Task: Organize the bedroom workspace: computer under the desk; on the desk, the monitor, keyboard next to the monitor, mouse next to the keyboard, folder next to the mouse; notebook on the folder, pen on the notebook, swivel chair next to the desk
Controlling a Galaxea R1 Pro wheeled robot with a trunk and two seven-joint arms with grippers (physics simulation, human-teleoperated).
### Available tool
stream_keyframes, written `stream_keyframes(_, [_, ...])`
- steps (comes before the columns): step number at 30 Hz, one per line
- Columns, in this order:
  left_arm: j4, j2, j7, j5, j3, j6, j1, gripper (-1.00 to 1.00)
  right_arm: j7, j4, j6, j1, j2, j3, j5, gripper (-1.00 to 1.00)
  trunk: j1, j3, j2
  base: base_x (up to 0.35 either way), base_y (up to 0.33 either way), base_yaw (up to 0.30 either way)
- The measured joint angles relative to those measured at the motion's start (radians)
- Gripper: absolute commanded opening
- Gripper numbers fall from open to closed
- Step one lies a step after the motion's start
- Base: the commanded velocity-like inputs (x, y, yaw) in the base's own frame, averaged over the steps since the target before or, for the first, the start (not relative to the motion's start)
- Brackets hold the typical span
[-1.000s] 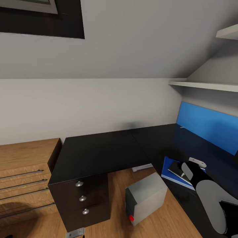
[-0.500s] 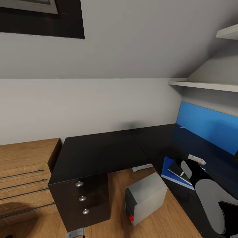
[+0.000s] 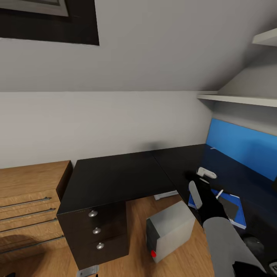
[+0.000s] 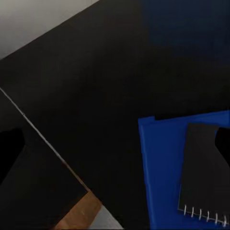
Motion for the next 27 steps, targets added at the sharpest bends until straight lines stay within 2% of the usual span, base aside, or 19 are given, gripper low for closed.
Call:
stream_keyframes(2, [0.0, 0.0, 0.0, 0.0, 0.0, 0.0, 0.0, 1.0, -0.001, -0.012, -0.001, 0.013, 0.022, 0.019, 0.011, 1.0, 0.0, 0.0, 0.0, -0.124, -0.024, 0.191])
stream_keyframes(3, [0.0, 0.0, 0.0, 0.0, 0.0, 0.0, 0.0, 1.0, -0.002, -0.017, -0.003, 0.021, 0.039, 0.044, 0.024, 1.0, 0.0, 0.0, 0.0, -0.189, -0.056, 0.224])
stream_keyframes(5, [0.0, 0.0, 0.0, 0.0, 0.0, 0.0, 0.0, 1.0, -0.002, -0.02, -0.004, 0.028, 0.054, 0.073, 0.041, 1.0, 0.0, 0.0, 0.0, -0.229, -0.077, 0.243])
stream_keyframes(6, [0.0, 0.0, 0.0, 0.0, 0.0, 0.0, 0.0, 1.0, -0.001, -0.02, -0.005, 0.035, 0.066, 0.102, 0.053, 1.0, 0.0, 0.0, 0.0, -0.257, -0.091, 0.257])
stream_keyframes(9, [0.005, 0.001, -0.001, 0.0, 0.001, 0.001, 0.0, 1.0, 0.0, -0.01, -0.006, 0.044, 0.079, 0.144, 0.067, 1.0, 0.0, 0.0, 0.0, -0.276, -0.101, 0.266])
stream_keyframes(10, [0.012, 0.001, -0.002, 0.0, 0.002, 0.001, 0.001, 1.0, 0.0, 0.004, -0.008, 0.048, 0.085, 0.169, 0.071, 1.0, 0.001, 0.0, 0.0, -0.291, -0.108, 0.272])
stream_keyframes(23, [0.055, 0.004, -0.003, 0.001, 0.005, 0.001, 0.001, 1.0, 0.002, 0.093, -0.065, 0.055, 0.111, 0.323, 0.078, 1.0, 0.001, 0.0, 0.0, -0.304, -0.109, 0.278])
stream_keyframes(24, [0.056, 0.004, -0.003, 0.001, 0.005, 0.001, 0.0, 1.0, -0.002, 0.101, -0.073, 0.055, 0.111, 0.357, 0.079, 1.0, 0.001, 0.0, 0.0, -0.323, -0.042, 0.28])
stream_keyframes(27, [0.056, 0.004, -0.002, 0.001, 0.005, 0.001, 0.0, 1.0, -0.022, 0.104, -0.076, 0.055, 0.111, 0.369, 0.077, 1.0, 0.001, 0.0, 0.0, -0.327, -0.022, 0.279])
